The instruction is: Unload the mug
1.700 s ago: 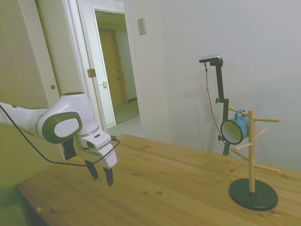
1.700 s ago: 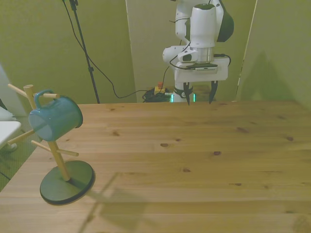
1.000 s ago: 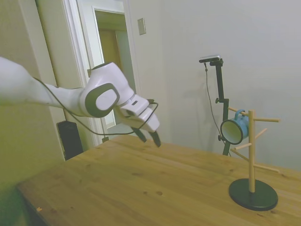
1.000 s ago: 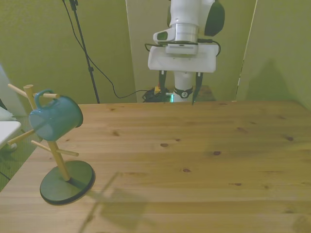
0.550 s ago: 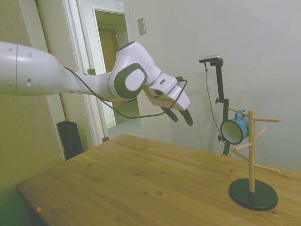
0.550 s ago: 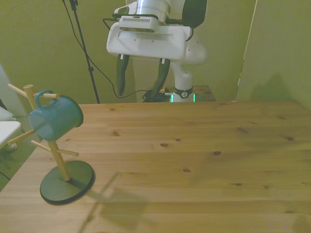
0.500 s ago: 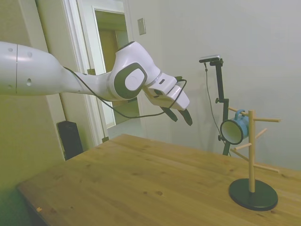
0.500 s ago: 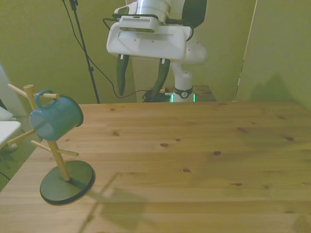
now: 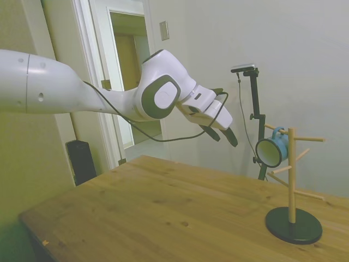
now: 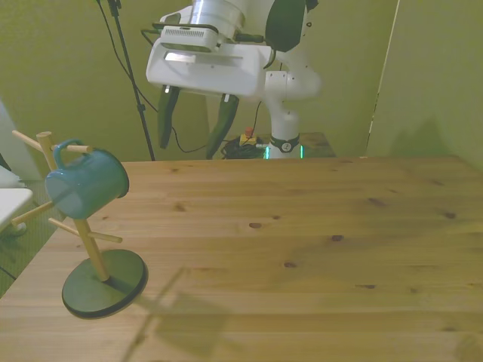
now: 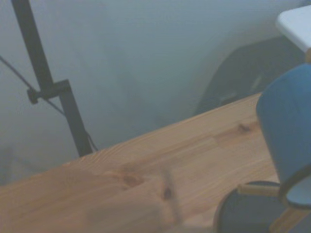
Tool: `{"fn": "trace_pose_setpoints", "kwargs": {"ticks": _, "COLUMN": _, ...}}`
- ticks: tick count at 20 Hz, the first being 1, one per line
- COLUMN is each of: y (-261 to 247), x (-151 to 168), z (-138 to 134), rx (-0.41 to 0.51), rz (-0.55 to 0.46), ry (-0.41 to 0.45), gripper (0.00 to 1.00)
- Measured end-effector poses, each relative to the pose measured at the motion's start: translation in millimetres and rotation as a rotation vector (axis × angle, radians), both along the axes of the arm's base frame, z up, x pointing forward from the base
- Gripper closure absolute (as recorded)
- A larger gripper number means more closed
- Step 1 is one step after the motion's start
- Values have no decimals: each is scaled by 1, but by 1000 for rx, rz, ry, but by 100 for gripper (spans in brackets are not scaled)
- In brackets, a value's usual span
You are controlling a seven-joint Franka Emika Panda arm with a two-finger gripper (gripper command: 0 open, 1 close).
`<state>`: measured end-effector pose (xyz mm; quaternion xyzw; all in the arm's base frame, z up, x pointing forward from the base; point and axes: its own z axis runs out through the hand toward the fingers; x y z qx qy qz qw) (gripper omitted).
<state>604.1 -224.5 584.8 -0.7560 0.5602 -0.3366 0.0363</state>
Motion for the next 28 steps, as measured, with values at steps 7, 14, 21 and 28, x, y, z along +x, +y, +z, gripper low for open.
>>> {"fn": "trace_pose_setpoints", "kwargs": {"ticks": 7, "y": -29, "x": 20, "z": -9, "rx": -14, "rz": -64, "ry": -27, "gripper": 0}}
{"fn": "trace_pose_setpoints", "kwargs": {"ticks": 14, "y": -43, "x": 20, "z": -9, "rx": -25, "rz": -88, "ry": -29, "gripper": 0}}
{"fn": "trace_pose_setpoints", "kwargs": {"ticks": 21, "y": -63, "x": 23, "z": -19, "rx": -54, "rz": -110, "ry": -64, "gripper": 0}}
{"fn": "trace_pose_setpoints", "kwargs": {"ticks": 28, "y": -85, "x": 32, "z": -42, "rx": -131, "rz": -141, "ry": -132, "gripper": 100}}
